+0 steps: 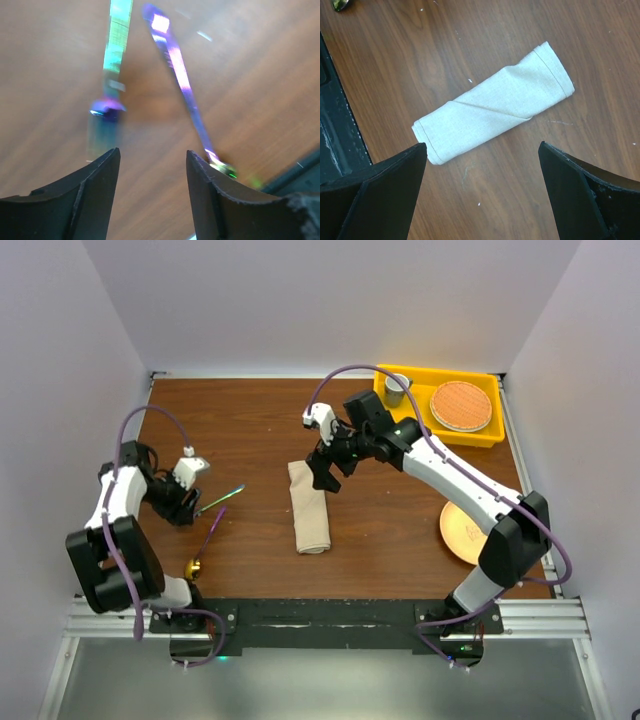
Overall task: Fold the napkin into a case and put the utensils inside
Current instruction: Pick up the fork from the corner of the board.
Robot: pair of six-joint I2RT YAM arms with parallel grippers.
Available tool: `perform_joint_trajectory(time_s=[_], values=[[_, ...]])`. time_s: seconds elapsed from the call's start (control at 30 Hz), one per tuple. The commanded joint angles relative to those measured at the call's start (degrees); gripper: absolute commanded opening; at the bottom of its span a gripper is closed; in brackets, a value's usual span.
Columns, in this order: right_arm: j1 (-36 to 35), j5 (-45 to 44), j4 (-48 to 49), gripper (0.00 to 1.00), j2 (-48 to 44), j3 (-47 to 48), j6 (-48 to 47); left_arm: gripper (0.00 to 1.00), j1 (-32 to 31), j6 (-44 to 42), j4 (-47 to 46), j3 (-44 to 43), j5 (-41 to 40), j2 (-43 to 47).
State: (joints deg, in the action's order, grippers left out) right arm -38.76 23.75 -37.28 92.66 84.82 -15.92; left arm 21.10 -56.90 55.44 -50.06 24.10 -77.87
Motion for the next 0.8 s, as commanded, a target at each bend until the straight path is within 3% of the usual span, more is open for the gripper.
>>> perform_joint_trajectory(time_s=[0.0, 0.17, 0.5, 0.63, 0.77], values=[[0.0, 1.7, 2.9, 0.98, 0.7, -0.1, -1.4, 0.60, 0.3, 1.6, -6.8, -7.3, -0.6, -5.3], [0.2, -0.7, 1.2, 0.98, 3.0, 3.6, 0.1, 0.61, -1.1, -2.2, -7.7, -10.2, 0.2, -11.8], [0.4, -2.5, -0.6, 0.98, 5.8, 4.4, 0.0, 0.62, -6.1, -5.8, -13.0, -7.1, 0.5, -16.7], [0.9, -3.2, -1.0, 0.98, 6.7, 6.2, -1.0, 0.59, -9.8, -4.9, -14.2, -5.7, 0.0, -18.4], [2.3, -2.2, -1.5, 0.98, 7.4, 7.4, -0.9, 0.49, -10.6, -4.9, -16.5, -5.2, -2.0, -21.0]])
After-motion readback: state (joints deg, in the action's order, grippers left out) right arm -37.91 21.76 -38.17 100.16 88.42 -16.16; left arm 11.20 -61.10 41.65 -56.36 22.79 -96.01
